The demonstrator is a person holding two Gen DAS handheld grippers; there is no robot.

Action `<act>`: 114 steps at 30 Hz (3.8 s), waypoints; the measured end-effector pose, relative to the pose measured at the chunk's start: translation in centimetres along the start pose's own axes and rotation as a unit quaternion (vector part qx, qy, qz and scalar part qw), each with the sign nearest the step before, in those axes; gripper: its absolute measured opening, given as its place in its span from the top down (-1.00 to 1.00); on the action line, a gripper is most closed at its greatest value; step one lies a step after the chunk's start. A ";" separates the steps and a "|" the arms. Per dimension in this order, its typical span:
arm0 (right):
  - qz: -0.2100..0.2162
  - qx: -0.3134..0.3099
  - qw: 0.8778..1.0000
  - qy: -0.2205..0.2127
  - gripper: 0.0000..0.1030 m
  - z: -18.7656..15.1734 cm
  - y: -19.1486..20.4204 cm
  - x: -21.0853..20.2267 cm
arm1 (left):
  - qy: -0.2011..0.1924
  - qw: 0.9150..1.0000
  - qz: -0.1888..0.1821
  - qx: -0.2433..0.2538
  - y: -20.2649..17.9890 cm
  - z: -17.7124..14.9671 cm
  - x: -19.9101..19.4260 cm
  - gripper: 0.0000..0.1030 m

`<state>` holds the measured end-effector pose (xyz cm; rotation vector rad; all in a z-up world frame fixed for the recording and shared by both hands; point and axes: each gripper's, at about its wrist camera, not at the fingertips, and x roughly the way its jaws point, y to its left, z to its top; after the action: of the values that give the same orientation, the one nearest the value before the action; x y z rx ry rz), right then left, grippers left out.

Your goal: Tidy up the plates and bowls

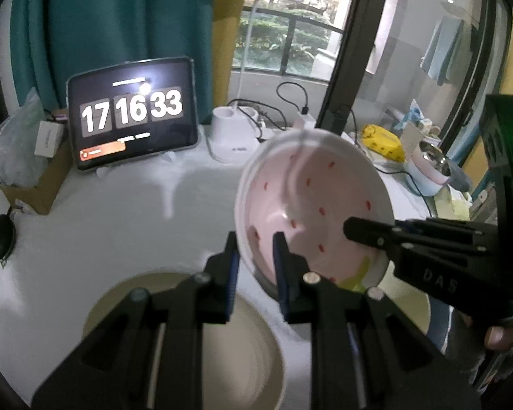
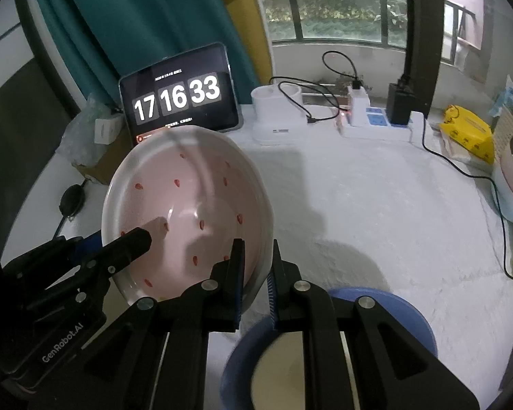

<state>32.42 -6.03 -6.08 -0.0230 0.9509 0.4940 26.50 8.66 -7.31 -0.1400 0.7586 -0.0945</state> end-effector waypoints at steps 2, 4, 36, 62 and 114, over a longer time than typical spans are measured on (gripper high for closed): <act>0.000 0.004 1.000 -0.003 0.74 -0.4 -0.6 -0.5 | 0.001 1.000 -0.002 0.004 -0.9 -0.2 -0.2 0.62; -0.001 0.008 1.000 -0.006 0.74 -0.8 -1.2 -1.1 | 0.001 1.000 -0.004 0.008 -1.7 -0.4 -0.2 0.62; -0.024 0.071 0.997 -0.004 0.74 -8.4 -9.3 -5.6 | 0.052 0.996 -0.035 0.058 -11.4 -5.6 0.8 0.62; -0.030 0.081 0.996 0.022 0.71 -9.8 -10.2 -4.8 | 0.075 0.996 -0.031 0.044 -11.4 -7.0 1.6 0.56; -0.031 0.099 0.994 -0.019 0.59 -10.0 -14.6 -7.2 | 0.082 0.996 0.015 0.011 -6.6 -6.8 3.4 0.15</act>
<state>27.22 -24.15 -9.16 0.1358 0.9547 0.3407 24.01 1.07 -13.47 -0.1012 0.9238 -0.0862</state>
